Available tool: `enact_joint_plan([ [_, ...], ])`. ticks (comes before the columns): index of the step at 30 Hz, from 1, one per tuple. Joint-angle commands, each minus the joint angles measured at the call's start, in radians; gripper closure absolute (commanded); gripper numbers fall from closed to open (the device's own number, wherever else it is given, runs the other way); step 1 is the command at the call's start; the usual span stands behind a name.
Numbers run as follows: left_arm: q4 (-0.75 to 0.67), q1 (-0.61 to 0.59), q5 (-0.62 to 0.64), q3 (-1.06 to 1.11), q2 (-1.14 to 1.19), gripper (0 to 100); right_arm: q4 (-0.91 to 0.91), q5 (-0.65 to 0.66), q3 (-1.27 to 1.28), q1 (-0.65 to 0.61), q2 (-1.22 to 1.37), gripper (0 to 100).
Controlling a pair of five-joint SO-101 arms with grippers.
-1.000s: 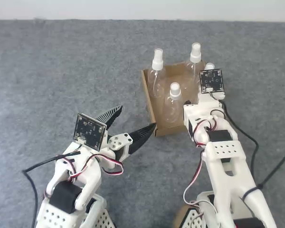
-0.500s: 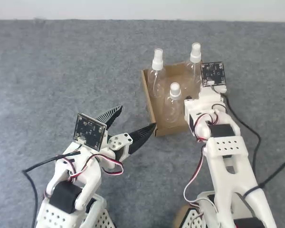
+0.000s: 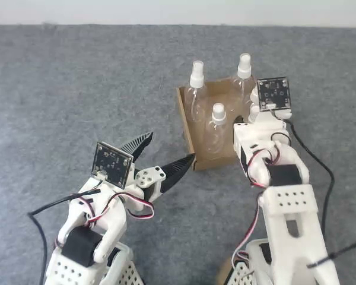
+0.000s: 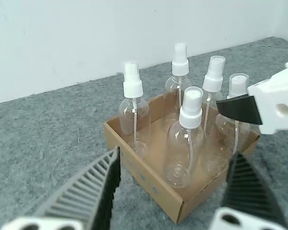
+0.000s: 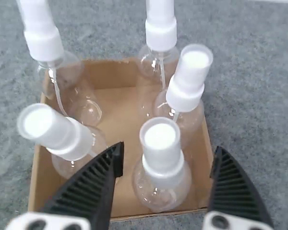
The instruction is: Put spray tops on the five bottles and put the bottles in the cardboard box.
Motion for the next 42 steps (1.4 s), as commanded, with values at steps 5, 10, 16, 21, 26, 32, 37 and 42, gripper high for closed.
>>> enact_joint_plan([
  [5,-0.021,-0.002,-0.002,-0.007,-0.009,67,0.101,0.003,-0.068,-0.001,-0.157,76.0],
  [10,-0.018,-0.003,-0.002,-0.007,-0.014,67,0.153,0.003,-0.068,-0.002,-0.213,76.0],
  [16,-0.018,-0.006,-0.002,-0.007,-0.015,67,0.228,0.003,-0.068,-0.004,-0.263,76.0],
  [21,-0.018,-0.009,-0.002,-0.007,-0.015,67,0.277,0.003,-0.068,-0.004,-0.298,76.0],
  [26,-0.018,-0.009,-0.002,-0.007,-0.015,67,0.338,0.003,-0.064,0.001,-0.334,76.0],
  [32,-0.023,-0.011,-0.002,-0.01,-0.017,67,0.403,0.003,-0.063,0.001,-0.364,76.0],
  [37,0.002,-0.011,-0.002,-0.012,-0.017,67,0.455,0.017,-0.063,0.001,-0.383,76.0],
  [42,0.066,-0.011,0.002,-0.013,-0.017,67,0.501,0.101,-0.061,0.001,-0.414,76.1],
])
